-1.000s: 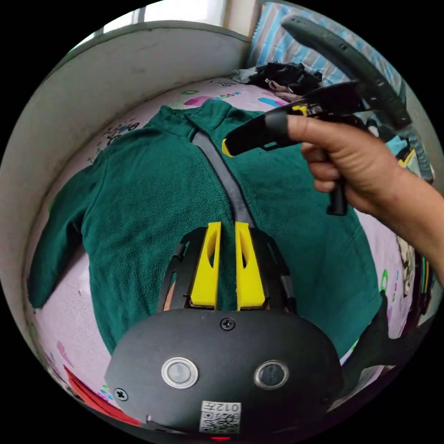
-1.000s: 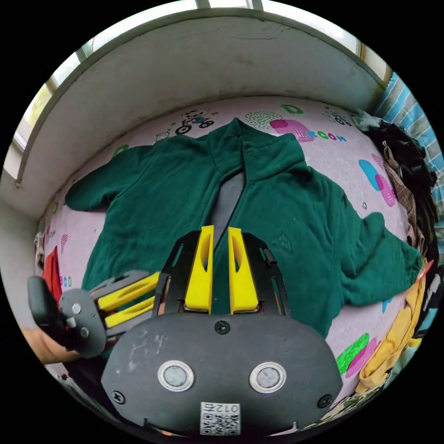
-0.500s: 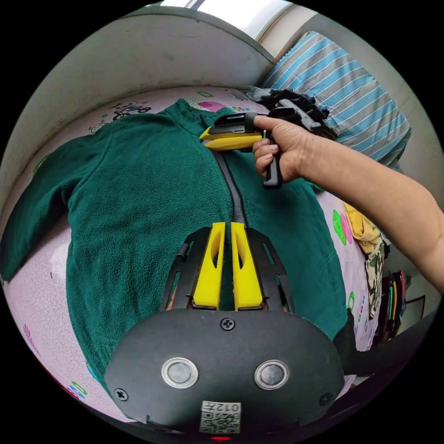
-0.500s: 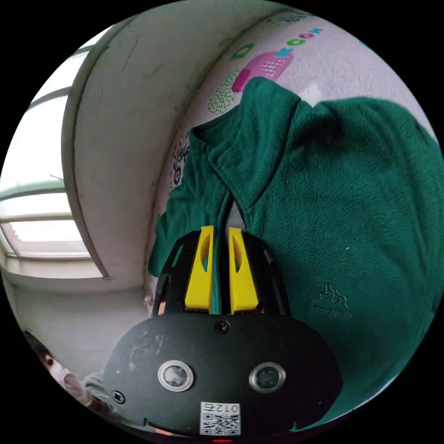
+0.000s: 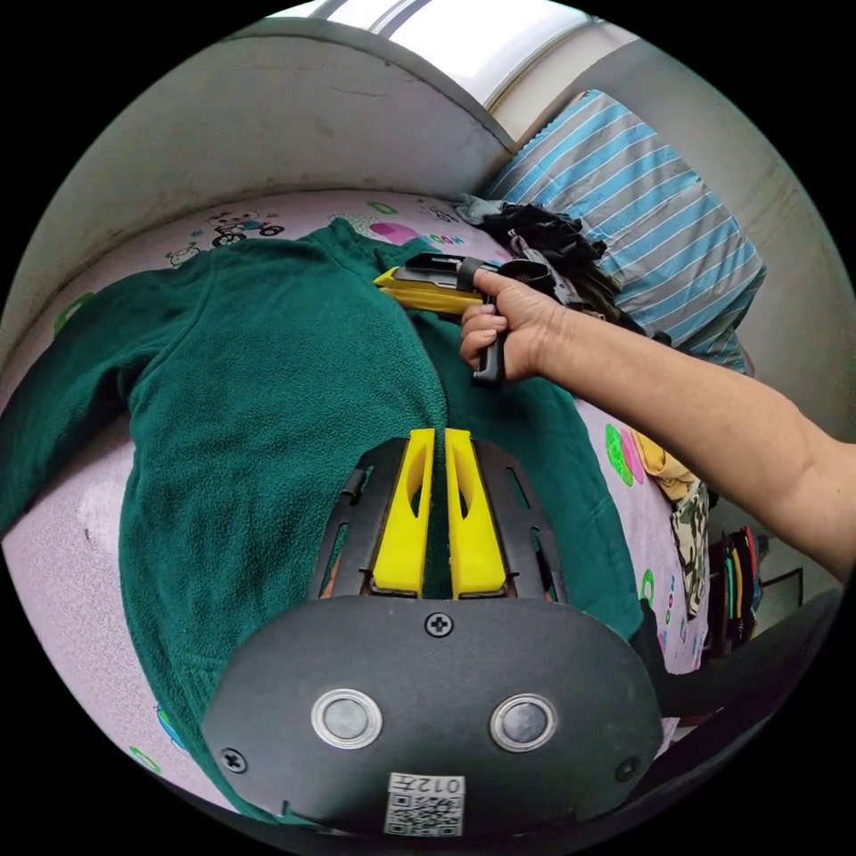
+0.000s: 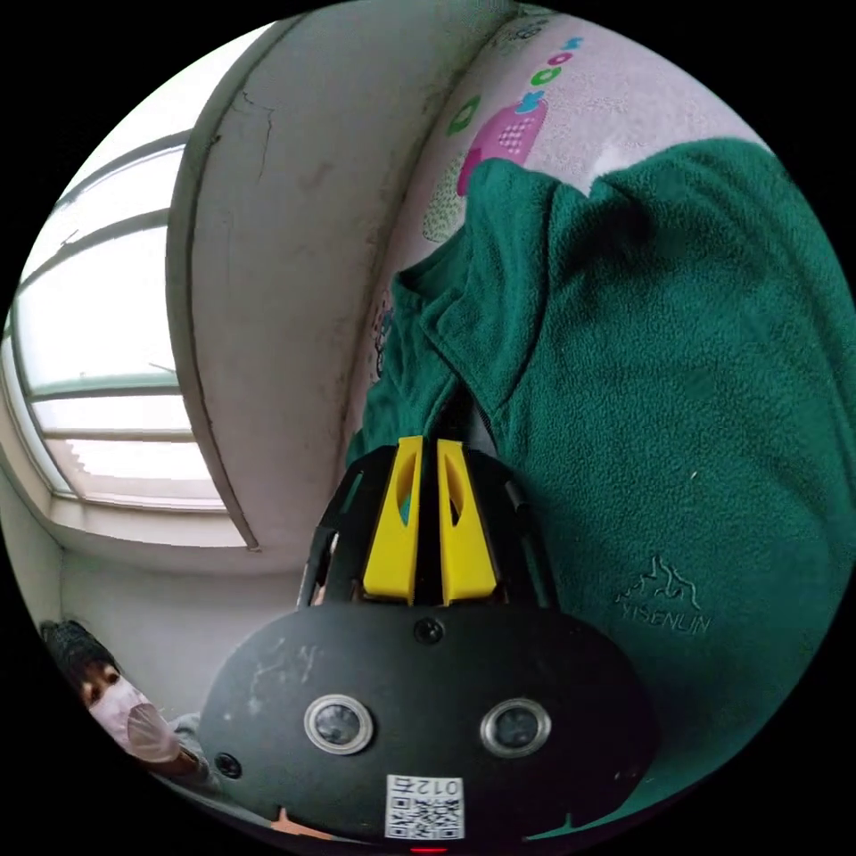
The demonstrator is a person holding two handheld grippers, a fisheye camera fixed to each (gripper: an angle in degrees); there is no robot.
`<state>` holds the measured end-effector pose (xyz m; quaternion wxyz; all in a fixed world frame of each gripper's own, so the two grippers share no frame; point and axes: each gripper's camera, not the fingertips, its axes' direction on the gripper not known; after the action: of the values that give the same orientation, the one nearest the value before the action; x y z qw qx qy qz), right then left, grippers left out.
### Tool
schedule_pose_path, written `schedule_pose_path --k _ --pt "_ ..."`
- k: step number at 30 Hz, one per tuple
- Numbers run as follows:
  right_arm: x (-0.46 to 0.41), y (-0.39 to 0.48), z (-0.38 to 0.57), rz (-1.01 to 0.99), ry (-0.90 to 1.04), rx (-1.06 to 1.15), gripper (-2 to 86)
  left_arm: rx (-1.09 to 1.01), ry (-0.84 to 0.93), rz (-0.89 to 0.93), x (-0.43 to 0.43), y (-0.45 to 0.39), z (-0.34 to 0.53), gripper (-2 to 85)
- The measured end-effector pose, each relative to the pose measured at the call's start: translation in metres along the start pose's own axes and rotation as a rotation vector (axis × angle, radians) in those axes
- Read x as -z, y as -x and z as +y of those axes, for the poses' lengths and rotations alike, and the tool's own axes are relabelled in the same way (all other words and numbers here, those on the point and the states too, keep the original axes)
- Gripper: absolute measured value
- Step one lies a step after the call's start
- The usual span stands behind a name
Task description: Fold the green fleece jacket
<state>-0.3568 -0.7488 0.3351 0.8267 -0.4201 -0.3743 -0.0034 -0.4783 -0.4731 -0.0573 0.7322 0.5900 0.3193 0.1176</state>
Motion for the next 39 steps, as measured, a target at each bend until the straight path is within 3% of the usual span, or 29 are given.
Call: schedule_pose_path --k 3,7,13,18,21,23,25,30,33,39 --pt "0.015 0.022 0.004 0.062 -0.084 0.113 -0.3 -0.010 0.024 0.011 -0.006 0.005 -0.002 0.5" --pt "0.008 0.036 0.003 0.226 -0.018 0.141 0.3 0.001 0.036 0.018 -0.012 0.013 -0.002 0.7" --pt "-0.018 0.009 0.009 0.110 0.079 -0.021 7.6 -0.006 0.007 0.033 0.000 0.015 -0.006 0.8" --pt "-0.020 0.009 0.022 -0.033 -0.035 -0.007 1.8 -0.017 0.009 0.041 0.001 0.019 -0.008 0.7" --pt "-0.019 0.053 0.033 0.235 -0.076 0.242 -0.2 -0.043 0.005 0.045 0.001 0.018 -0.010 0.7" --pt "-0.038 0.080 0.046 0.557 -0.063 0.429 -0.6 -0.065 0.049 0.005 -0.010 0.015 -0.010 0.7" --pt "-0.054 0.083 0.049 0.681 -0.035 0.482 -0.6 -0.029 0.101 -0.013 -0.027 0.020 -0.010 0.7" --pt "-0.056 0.078 0.054 0.649 -0.094 0.390 1.3 -0.008 0.110 0.047 -0.033 0.032 -0.011 0.8" --pt "-0.075 0.080 0.069 0.751 -0.029 0.431 7.8 0.006 0.107 0.053 -0.033 0.033 -0.011 0.8" --pt "-0.123 0.085 0.098 0.976 0.028 0.594 7.1 -0.032 0.119 0.006 -0.031 0.024 -0.014 0.9"
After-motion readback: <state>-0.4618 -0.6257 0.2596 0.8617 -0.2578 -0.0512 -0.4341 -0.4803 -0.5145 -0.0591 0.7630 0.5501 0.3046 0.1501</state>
